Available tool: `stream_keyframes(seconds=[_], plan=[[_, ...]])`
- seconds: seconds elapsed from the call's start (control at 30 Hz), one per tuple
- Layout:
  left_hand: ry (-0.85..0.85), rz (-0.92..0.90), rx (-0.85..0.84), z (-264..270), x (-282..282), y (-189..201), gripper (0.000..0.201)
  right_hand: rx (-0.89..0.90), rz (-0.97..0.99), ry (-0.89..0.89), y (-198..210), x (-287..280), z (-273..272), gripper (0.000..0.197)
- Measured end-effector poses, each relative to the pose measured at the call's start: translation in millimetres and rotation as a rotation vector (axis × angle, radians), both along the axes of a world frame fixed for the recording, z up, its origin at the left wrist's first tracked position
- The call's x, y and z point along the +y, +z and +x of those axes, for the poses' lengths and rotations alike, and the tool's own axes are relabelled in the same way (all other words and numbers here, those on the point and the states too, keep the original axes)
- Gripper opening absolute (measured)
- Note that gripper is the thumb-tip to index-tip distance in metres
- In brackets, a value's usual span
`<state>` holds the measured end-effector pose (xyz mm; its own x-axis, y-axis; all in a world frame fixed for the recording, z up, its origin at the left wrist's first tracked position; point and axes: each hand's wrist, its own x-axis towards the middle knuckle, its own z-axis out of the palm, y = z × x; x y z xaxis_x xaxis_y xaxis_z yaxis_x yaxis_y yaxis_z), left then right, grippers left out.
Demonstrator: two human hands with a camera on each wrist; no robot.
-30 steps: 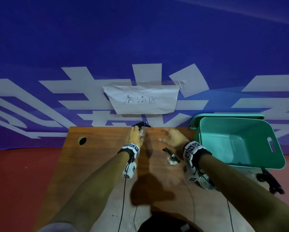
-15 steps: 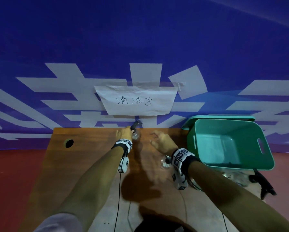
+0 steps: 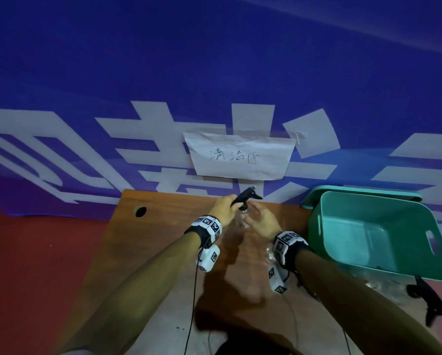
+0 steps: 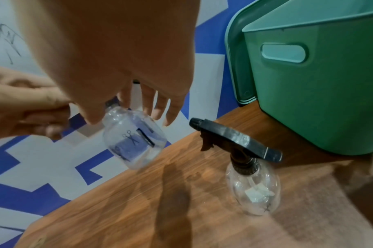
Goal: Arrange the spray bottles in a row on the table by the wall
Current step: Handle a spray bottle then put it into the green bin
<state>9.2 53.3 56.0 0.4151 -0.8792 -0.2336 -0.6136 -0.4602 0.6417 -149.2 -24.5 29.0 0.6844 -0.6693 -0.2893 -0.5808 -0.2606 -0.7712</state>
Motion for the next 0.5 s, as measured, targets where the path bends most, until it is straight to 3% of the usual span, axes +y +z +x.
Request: stream_keyframes(seconds=[0.13,0.27,0.3,0.4,0.5], plan=[[-0.048,-0.060,-0.038,-7,14,29,0.019,-0.128,0.028,-0.029,9,16,0,0.038],[-0.023,-0.049,0.049,-7,28,35,0.014,-0.241,0.175,-0.134,16,22,-2,0.032],[-0.014,-0.025,0.065,-6,32,35,0.023,-0.280,0.205,-0.161,16,22,-3,0.031],[-0.024,0.127,0.143,-7,45,30,0.083,-0.364,0.334,-0.273,28,21,-4,0.048],[0.016,0.143,0.306,-17,50,27,0.117,-0.423,0.379,-0.264,42,20,-4,0.036]])
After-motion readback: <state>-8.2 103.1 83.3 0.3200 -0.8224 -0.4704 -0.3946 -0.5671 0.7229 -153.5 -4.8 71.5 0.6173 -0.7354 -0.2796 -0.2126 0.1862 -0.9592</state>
